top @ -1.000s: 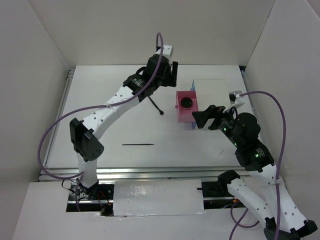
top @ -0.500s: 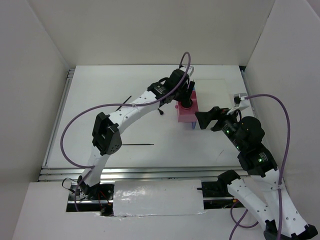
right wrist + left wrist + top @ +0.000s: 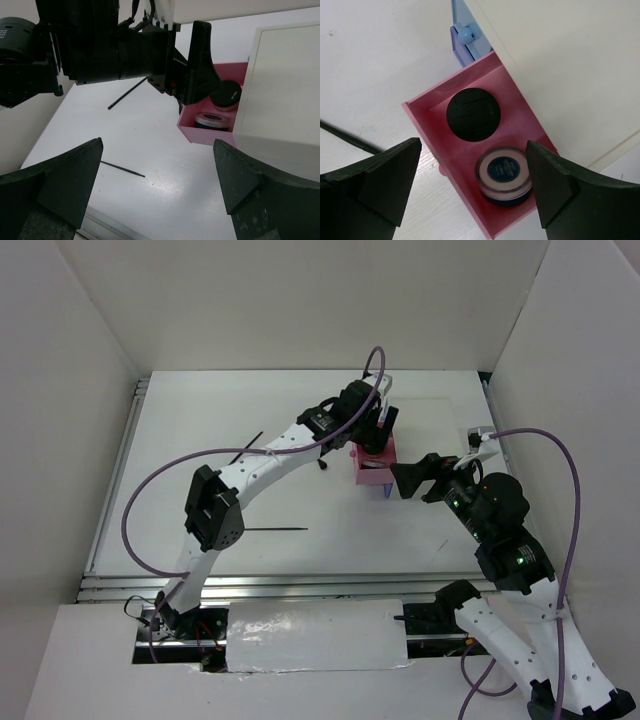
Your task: Organize the makeup
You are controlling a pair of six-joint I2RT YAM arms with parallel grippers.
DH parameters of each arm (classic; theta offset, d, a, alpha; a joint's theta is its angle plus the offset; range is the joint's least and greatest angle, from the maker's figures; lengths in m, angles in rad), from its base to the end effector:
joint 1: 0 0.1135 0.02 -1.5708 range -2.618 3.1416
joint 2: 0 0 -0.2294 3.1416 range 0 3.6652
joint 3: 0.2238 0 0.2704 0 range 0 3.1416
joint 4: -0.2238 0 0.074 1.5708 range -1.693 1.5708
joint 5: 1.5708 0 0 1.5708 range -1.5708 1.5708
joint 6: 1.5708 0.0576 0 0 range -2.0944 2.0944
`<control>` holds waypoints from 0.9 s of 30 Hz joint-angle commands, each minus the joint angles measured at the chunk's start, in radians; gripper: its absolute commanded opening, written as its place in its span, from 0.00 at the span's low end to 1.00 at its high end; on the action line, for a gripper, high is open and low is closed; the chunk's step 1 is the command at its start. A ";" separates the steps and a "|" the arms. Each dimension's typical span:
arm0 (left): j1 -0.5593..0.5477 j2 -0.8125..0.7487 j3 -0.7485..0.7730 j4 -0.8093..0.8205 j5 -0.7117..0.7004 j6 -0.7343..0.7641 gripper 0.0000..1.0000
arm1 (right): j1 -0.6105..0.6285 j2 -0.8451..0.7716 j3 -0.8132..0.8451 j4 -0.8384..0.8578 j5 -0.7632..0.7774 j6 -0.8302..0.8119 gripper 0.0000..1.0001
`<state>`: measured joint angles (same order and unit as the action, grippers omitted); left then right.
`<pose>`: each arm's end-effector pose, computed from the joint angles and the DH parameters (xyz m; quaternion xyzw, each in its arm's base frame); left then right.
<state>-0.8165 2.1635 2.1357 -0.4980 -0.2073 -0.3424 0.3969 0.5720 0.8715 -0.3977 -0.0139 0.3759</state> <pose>0.3689 -0.3753 0.2910 0.1522 0.8499 -0.1968 0.4644 0.1770 0.0751 0.3599 -0.0124 0.7409 0.2578 0.6201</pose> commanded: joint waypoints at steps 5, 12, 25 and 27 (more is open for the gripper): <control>-0.006 -0.189 -0.167 0.085 -0.312 -0.118 0.99 | 0.007 -0.009 0.012 0.022 0.012 -0.011 1.00; 0.020 -0.153 -0.295 0.059 -0.471 -0.276 0.38 | 0.007 -0.006 0.003 0.026 0.011 -0.009 1.00; 0.014 -0.021 -0.249 0.291 -0.023 -0.139 0.36 | 0.005 0.002 -0.006 0.037 -0.001 -0.008 1.00; 0.011 0.001 -0.241 0.317 0.015 -0.133 0.39 | 0.003 0.005 -0.006 0.039 -0.006 -0.006 1.00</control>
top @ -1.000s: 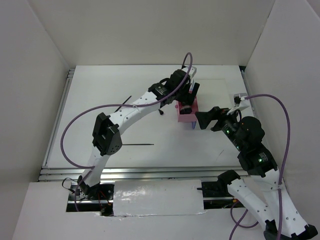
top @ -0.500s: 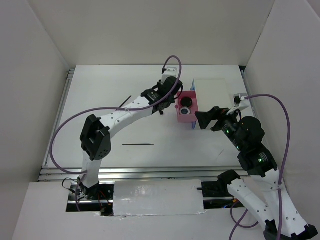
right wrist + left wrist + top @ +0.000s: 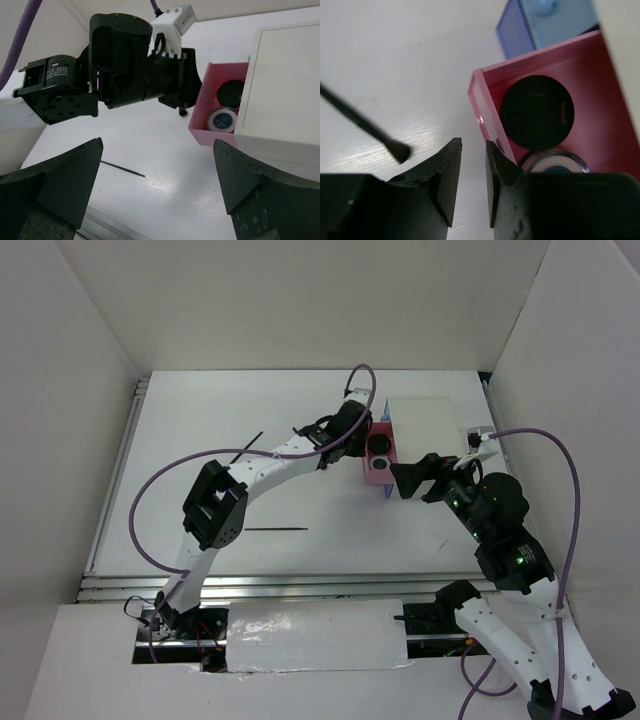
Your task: Organize the makeup
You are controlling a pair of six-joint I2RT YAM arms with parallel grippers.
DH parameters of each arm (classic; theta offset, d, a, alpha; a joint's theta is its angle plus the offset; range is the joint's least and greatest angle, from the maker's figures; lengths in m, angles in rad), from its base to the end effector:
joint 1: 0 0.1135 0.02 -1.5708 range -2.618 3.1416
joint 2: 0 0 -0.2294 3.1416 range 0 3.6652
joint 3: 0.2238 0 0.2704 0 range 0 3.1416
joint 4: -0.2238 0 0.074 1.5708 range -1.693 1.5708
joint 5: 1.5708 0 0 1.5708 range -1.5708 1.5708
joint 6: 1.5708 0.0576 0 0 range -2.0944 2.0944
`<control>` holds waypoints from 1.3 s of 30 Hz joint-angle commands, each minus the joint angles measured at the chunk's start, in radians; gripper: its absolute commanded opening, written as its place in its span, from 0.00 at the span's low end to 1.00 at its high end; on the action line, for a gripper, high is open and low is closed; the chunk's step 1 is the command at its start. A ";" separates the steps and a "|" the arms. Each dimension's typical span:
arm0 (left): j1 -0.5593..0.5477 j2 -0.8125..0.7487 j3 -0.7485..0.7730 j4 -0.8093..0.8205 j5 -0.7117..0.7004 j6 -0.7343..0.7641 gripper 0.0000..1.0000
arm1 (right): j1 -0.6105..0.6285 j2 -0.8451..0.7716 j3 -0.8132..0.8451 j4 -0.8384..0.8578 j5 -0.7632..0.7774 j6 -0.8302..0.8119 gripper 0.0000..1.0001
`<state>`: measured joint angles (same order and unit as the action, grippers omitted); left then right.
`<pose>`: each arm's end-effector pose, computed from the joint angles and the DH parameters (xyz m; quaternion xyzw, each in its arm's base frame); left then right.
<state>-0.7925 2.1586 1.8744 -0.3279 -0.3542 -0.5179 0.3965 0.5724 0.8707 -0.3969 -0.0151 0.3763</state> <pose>0.3806 -0.3576 0.2145 0.0391 0.8763 -0.1527 0.4552 0.1772 0.0751 0.3596 -0.0125 0.7410 0.2582 0.6198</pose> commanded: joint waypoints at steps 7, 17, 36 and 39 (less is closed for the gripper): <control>-0.013 0.121 0.104 0.214 0.322 0.022 0.48 | 0.007 0.010 -0.012 0.047 -0.017 -0.004 1.00; -0.011 0.175 0.109 0.293 0.359 -0.050 0.68 | 0.007 0.017 -0.018 0.056 -0.045 -0.004 1.00; 0.088 0.124 -0.207 0.628 0.475 -0.312 0.74 | 0.007 0.023 -0.022 0.067 -0.060 -0.002 1.00; 0.102 0.152 -0.202 0.696 0.543 -0.349 0.71 | 0.007 0.023 -0.022 0.067 -0.065 -0.002 1.00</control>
<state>-0.7021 2.2639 1.6516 0.2424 0.0902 -0.8005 0.3969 0.5972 0.8562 -0.3801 -0.0681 0.3767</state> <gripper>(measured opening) 0.723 0.996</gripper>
